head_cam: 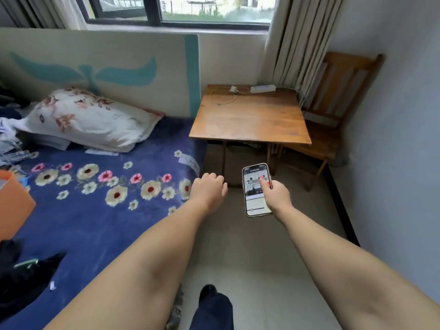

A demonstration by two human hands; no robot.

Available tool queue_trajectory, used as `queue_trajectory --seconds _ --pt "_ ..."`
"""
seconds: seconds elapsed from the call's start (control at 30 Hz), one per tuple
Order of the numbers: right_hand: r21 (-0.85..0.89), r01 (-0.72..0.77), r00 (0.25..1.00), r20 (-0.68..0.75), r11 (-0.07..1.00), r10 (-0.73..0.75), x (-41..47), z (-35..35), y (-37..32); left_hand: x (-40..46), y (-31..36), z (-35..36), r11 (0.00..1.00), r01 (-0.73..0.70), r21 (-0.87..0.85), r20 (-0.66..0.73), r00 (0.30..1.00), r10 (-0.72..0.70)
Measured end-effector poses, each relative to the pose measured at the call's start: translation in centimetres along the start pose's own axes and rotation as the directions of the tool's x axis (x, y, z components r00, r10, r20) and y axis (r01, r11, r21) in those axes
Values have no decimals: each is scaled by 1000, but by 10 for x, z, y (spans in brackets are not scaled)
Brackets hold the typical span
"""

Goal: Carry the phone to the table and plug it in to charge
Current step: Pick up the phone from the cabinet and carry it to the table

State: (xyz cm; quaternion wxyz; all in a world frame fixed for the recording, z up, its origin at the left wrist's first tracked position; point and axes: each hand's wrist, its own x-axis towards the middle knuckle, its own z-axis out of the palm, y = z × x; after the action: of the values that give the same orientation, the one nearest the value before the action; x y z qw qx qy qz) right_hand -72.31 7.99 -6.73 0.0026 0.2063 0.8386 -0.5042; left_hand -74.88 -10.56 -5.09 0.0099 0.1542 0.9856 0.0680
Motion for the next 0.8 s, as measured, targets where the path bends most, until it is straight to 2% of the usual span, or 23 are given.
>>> queue_trajectory --seconds 0.23,0.47,0.6,0.8 --pt "-8 -16 997 -81 1000 16 141 5 -62 162 -37 -21 998 -57 -3 42 997 57" --pt "-11 -49 993 -112 999 48 302 -5 -86 331 -43 -1 988 -150 -45 28 988 151" --pt "-34 -52 994 -100 998 48 403 -11 -92 435 -44 17 992 -122 -33 41 991 124" --pt "-52 -133 989 -68 990 130 532 -20 -102 558 -44 38 996 -44 -75 72 996 50"
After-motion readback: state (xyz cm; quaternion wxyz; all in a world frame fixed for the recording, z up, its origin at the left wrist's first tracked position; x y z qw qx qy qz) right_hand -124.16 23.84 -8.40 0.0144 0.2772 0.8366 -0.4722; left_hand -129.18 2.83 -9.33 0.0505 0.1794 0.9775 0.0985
